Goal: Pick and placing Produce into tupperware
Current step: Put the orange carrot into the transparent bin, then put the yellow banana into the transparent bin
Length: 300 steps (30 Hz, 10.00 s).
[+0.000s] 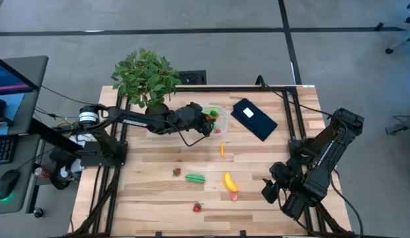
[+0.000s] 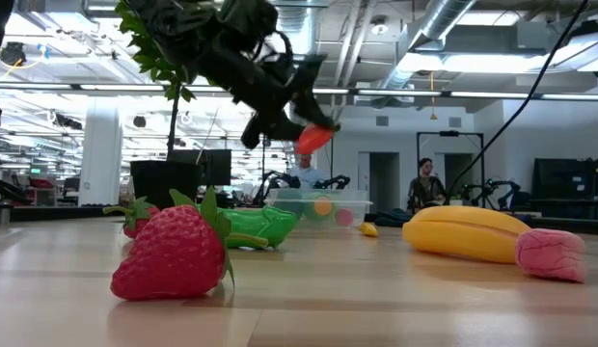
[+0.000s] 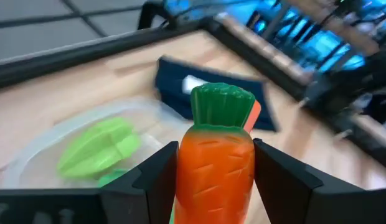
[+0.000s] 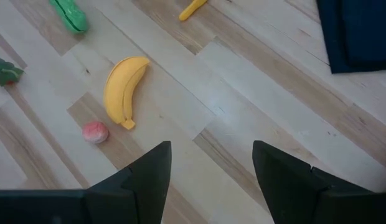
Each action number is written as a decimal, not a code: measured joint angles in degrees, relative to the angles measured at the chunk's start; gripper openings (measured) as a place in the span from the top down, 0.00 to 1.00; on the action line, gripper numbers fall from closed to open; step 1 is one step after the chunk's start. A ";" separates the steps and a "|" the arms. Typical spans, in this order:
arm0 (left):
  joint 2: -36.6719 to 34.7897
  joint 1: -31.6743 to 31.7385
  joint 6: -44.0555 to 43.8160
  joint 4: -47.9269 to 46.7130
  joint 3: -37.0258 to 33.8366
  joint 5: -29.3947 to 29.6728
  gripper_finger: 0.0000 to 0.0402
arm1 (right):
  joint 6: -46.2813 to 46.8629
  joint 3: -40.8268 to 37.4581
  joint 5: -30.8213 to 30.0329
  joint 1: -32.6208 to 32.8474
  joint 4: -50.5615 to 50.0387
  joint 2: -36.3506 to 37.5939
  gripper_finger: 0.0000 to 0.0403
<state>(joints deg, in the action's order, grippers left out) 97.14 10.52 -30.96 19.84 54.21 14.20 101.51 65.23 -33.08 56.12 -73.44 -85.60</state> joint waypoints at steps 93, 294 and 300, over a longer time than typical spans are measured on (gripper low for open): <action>-45.70 -12.99 6.65 -42.42 -20.91 -17.06 0.40 | -26.53 -19.12 10.01 -18.19 56.29 0.00 0.46; -66.92 -18.33 -1.25 -52.81 -24.87 1.51 0.40 | -65.59 -6.78 24.76 -58.07 69.88 7.07 0.61; -66.92 -18.32 -1.38 -52.12 -24.87 1.60 0.40 | -67.32 -6.80 28.92 -63.12 72.03 5.64 0.61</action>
<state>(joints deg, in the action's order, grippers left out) 30.22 -7.79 -32.34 -32.28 29.34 15.79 34.20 58.43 -4.16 -7.01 -1.41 -79.96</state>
